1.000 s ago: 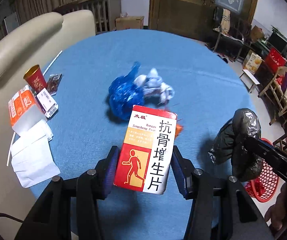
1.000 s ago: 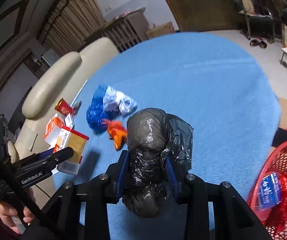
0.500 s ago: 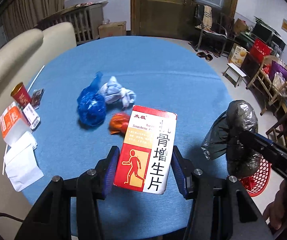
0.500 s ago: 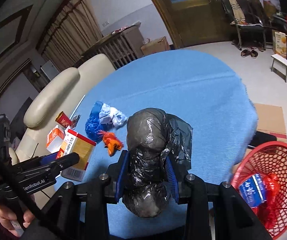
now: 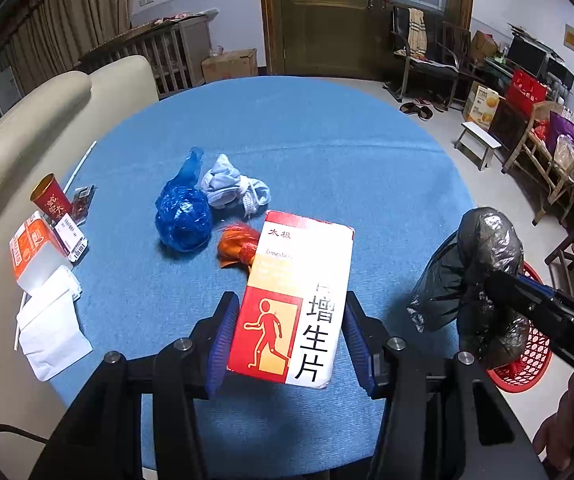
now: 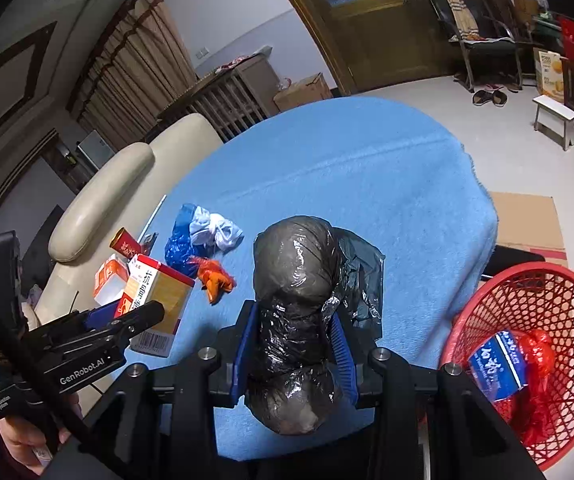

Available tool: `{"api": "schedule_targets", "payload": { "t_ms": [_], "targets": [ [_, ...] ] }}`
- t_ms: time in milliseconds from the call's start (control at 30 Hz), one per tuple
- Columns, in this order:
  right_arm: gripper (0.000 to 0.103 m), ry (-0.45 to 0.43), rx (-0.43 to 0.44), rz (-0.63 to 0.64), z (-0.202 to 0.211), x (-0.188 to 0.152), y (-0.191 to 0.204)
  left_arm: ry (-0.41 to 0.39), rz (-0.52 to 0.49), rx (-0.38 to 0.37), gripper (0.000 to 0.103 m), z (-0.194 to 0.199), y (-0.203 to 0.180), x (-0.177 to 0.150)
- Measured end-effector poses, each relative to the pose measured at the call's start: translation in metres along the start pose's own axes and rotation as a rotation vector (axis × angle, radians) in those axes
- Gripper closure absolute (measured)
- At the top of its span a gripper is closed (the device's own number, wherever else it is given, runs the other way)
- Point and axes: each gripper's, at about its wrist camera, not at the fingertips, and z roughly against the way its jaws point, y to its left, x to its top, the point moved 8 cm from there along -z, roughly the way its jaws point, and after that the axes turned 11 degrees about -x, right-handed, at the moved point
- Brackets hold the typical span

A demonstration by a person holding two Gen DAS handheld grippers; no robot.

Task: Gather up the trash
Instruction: 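Hold the medicine box and black bag above the table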

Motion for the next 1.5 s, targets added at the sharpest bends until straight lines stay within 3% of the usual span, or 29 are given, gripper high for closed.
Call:
{"api": "schedule_targets", "payload": {
  "t_ms": [667, 1500],
  "targets": [
    [0.064, 0.035, -0.01, 0.06, -0.014, -0.011, 0.026, 0.02, 0.021, -0.024, 0.049, -0.006, 0.009, -0.014],
    [0.064, -0.006, -0.03, -0.001, 0.003, -0.004, -0.007, 0.02, -0.102, -0.028, 0.049, -0.005, -0.031, -0.011]
  ]
}}
